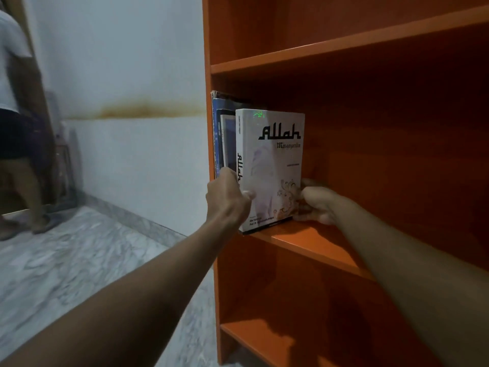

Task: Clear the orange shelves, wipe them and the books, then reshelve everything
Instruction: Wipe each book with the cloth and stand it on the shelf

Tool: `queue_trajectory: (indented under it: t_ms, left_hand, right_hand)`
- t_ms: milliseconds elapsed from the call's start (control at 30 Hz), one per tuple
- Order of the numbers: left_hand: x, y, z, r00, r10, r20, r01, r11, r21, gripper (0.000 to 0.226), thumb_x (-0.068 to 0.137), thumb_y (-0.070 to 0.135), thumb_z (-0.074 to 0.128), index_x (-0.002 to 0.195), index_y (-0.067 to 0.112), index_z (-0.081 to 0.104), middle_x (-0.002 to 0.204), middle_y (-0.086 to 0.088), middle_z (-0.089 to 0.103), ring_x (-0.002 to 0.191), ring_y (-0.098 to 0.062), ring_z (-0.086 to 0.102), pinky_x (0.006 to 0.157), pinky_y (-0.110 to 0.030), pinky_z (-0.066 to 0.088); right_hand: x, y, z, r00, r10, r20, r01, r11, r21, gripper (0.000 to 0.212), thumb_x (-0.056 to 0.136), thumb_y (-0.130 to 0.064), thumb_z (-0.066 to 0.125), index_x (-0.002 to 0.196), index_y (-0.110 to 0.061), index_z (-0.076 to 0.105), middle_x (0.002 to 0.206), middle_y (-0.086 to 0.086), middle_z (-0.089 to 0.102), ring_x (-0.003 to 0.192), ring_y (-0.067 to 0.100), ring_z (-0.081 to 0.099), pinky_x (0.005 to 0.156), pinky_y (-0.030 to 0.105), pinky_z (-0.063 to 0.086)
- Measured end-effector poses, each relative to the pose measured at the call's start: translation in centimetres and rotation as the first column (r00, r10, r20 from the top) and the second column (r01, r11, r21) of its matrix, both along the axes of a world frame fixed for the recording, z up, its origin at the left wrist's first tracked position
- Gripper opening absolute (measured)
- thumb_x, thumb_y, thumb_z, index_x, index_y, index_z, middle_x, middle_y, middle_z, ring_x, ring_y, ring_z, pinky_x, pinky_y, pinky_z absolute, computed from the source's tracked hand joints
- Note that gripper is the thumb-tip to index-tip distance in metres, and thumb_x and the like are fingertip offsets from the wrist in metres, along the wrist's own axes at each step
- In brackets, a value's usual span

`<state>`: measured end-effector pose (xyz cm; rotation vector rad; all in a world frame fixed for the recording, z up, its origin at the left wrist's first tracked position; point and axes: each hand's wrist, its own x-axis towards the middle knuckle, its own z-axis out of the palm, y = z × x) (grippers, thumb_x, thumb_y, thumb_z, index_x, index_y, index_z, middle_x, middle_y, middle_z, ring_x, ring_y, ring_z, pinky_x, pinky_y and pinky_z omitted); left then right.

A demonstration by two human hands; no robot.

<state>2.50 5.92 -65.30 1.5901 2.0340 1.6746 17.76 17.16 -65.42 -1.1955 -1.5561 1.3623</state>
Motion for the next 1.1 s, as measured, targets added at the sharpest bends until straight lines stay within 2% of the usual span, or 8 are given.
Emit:
queue_trajectory:
  t_ms: [133,200,267,433,767,933,1000,1100]
  left_hand:
    - [-0.1,0.4,-0.7,0.996,0.088,0.003,-0.088,0.996,-0.017,0.029,0.087,0.014,0.072,0.098,0.012,0.045,0.099,-0.004,0.056,0.087,-0.016,0.056,0.057,-0.018,0.052]
    - [-0.2,0.6,-1.0,0.992,0.128,0.0,-0.128,0.992,-0.017,0.031,0.086,0.013,0.073,0.1,0.012,0.045,0.097,-0.004,0.056,0.086,-0.016,0.055,0.057,-0.017,0.048]
    - [-0.4,0.9,-1.2,0.985,0.169,-0.016,-0.169,0.985,-0.027,0.032,0.085,0.013,0.074,0.101,0.009,0.047,0.094,-0.005,0.057,0.085,-0.017,0.057,0.062,-0.022,0.052]
    - [-1.2,1.7,-1.6,0.973,0.228,-0.036,-0.231,0.969,-0.085,0.032,0.083,0.02,0.077,0.099,0.004,0.054,0.099,-0.008,0.063,0.087,-0.023,0.065,0.065,-0.034,0.062]
    - [-1.3,1.5,-2.0,0.965,0.263,0.001,-0.261,0.956,-0.133,0.039,0.082,0.024,0.079,0.104,0.005,0.053,0.11,-0.011,0.064,0.094,-0.029,0.068,0.066,-0.041,0.063]
    - [-1.0,1.0,-2.1,0.97,0.241,0.022,-0.234,0.959,-0.163,0.047,0.08,0.024,0.08,0.109,0.006,0.048,0.11,-0.012,0.061,0.095,-0.029,0.065,0.075,-0.04,0.061]
    - [-1.1,0.8,-2.4,0.974,0.225,0.026,-0.217,0.958,-0.185,0.053,0.077,0.025,0.082,0.111,0.006,0.046,0.112,-0.014,0.06,0.099,-0.03,0.064,0.078,-0.044,0.061]
    - [-1.0,0.3,-2.7,0.98,0.192,0.041,-0.178,0.957,-0.227,0.055,0.079,0.024,0.08,0.115,0.006,0.042,0.117,-0.015,0.058,0.107,-0.031,0.062,0.082,-0.046,0.06]
  right_hand:
    - [-0.8,1.3,0.1,0.997,0.075,0.003,-0.075,0.997,0.007,0.016,0.099,-0.015,0.049,0.111,-0.025,0.055,0.104,0.003,0.062,0.101,0.025,0.057,0.082,0.045,0.051]
    - [-1.2,1.7,0.0,0.995,0.095,0.016,-0.095,0.995,0.02,0.011,0.098,-0.017,0.052,0.102,-0.027,0.055,0.105,0.004,0.062,0.101,0.025,0.057,0.085,0.046,0.051]
    - [-1.7,2.3,0.1,0.994,0.105,0.012,-0.106,0.994,0.023,0.01,0.099,-0.018,0.051,0.101,-0.027,0.055,0.108,0.005,0.062,0.102,0.026,0.058,0.09,0.048,0.051]
    - [-2.8,2.5,0.1,0.988,0.14,0.071,-0.142,0.989,0.036,0.027,0.1,-0.021,0.051,0.126,-0.027,0.051,0.119,0.004,0.06,0.112,0.026,0.056,0.082,0.043,0.05]
    - [-4.2,2.3,-0.6,0.993,0.11,0.042,-0.113,0.99,0.083,0.037,0.101,-0.007,0.039,0.128,-0.03,0.05,0.106,-0.003,0.059,0.099,0.018,0.052,0.092,0.042,0.045]
    - [-4.2,1.5,-0.5,0.995,0.085,0.054,-0.089,0.993,0.082,0.044,0.102,-0.006,0.037,0.141,-0.027,0.038,0.135,0.004,0.053,0.114,0.023,0.052,0.093,0.039,0.043]
    - [-4.1,1.1,-0.5,0.996,0.06,0.062,-0.065,0.995,0.07,0.049,0.102,-0.007,0.038,0.148,-0.024,0.029,0.14,0.007,0.049,0.124,0.025,0.049,0.097,0.038,0.042]
    - [-4.1,0.7,-0.5,0.996,0.003,0.094,-0.011,0.996,0.089,0.054,0.101,-0.009,0.043,0.15,-0.022,0.024,0.142,0.008,0.046,0.124,0.026,0.048,0.098,0.038,0.044]
